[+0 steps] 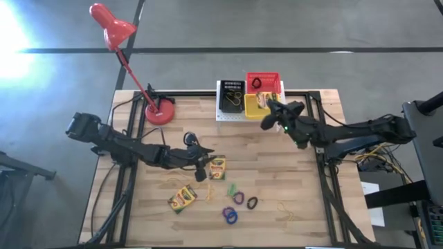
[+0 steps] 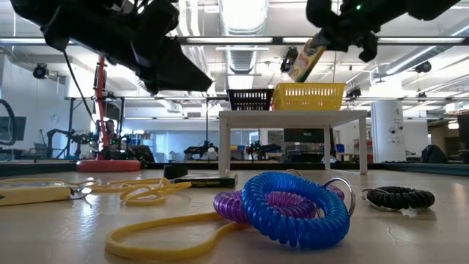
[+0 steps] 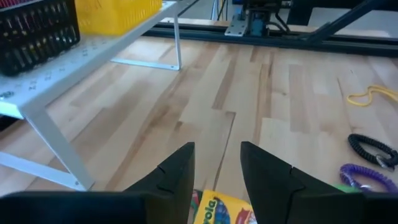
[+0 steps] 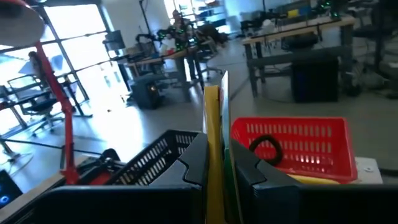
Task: Pick & Place Office Desk Supplies
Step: Put the yellow crayon box into the yellow bin on the shelf, then put the black spring keychain into the red bin on the shelf
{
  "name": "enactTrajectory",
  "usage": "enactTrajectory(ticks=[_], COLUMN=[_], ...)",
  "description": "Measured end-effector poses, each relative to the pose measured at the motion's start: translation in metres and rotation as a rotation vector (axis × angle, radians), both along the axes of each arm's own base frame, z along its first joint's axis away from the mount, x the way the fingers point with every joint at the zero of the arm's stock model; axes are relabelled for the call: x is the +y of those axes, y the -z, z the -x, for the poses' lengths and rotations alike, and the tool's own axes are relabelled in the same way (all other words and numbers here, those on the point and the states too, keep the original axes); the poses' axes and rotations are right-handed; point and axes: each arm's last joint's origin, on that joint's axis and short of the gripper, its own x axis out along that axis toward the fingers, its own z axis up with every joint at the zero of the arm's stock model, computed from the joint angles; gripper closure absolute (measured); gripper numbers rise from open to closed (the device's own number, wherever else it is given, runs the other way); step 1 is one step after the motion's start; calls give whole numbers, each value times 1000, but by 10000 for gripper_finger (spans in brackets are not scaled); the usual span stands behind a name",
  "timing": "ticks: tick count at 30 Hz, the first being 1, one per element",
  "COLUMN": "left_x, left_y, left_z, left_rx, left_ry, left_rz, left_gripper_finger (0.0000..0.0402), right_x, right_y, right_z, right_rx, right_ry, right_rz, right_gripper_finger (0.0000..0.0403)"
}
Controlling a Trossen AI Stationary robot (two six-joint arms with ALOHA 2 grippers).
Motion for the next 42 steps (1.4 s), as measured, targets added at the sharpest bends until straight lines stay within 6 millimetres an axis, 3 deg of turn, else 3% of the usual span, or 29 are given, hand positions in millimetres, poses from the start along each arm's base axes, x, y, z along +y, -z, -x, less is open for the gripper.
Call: enactTrajectory(ticks=[6, 14, 22, 35, 42], left_x=[0, 1, 1, 1, 1], left_y=[3, 3, 3, 3, 2], left_z=[2, 2, 2, 2, 1], left_rx=[14, 17, 17, 14, 3], left_ry=[0, -1, -3, -3, -4], left_rz=[-4, -5, -7, -5, -3], left_gripper_finger=[270, 270, 270, 270, 270], right_x=[-5, -13, -23, -31, -21], right_y=[5, 5, 0, 0, -47], right_z=[-15, -35, -46, -22, -4], right_rx=[-23, 77, 112, 262, 309], right_ry=[22, 75, -4, 52, -58], right_rz=[-52, -149, -197, -230, -174], right_gripper_finger=[380, 379, 339, 256, 244])
